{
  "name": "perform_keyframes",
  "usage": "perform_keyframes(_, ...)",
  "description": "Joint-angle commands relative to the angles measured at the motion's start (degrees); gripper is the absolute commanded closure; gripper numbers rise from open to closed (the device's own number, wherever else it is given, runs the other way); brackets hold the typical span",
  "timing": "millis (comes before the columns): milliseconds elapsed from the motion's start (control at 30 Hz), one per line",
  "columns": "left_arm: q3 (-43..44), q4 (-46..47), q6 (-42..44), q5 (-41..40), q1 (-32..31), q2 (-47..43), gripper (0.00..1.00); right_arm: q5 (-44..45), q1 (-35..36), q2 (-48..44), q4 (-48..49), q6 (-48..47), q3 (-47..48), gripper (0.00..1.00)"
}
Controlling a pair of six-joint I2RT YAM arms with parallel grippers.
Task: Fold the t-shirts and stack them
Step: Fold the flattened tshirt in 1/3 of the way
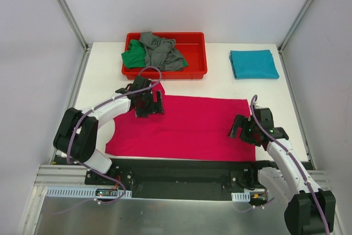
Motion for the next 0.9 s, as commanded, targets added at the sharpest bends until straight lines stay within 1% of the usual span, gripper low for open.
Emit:
perform_keyframes(0,1.0,0.4,1.4,-0.3,-1.1,-5.9,0.11,2.3,0.1,0.4,0.9,-0.7,0.8,0.04)
perform_keyframes(33,0.2,0.5,1.0,-1.2,-1.1,-7.1,0.01,2.1,0.2,0.5,1.0,-0.8,0.7,0.04)
perform_keyframes(167,-5.1,0.7,-1.0,-7.2,-1.1,-12.1,0.01,0.4,0.1,0.3,2.8,-1.4,-0.1,0.04)
perform_keyframes(333,-13.7,2.5,-6.0,-11.4,-0.4,-15.6,0.01,-0.3,0.2,2.5,3.9,-1.2,-0.9,0.04)
perform_keyframes(433,-17.3,2.5,-9.4,-11.7,0.3,-15.3,0.01,-0.5,0.1,3.2,3.7,0.0,-1.0,0.04)
perform_keyframes(500,-20.5,2.4,-10.9,-10.5,1.3,-15.1,0.01,-0.7,0.1,3.4,3.4,0.5,-1.0,0.04)
perform_keyframes(600,-24.8,2.4,-13.5,-9.4,2.2,-16.9,0.01,-1.1,0.2,2.9,2.8,1.1,-1.3,0.04)
perform_keyframes(733,-28.0,-1.2,-15.9,-10.8,2.6,-22.1,0.01,-2.0,0.1,1.8,2.7,1.6,-1.8,0.04)
perform_keyframes(867,-28.0,-6.7,-16.5,-14.3,2.8,-26.5,0.01,-2.4,0.2,1.1,0.9,3.5,-2.1,0.04)
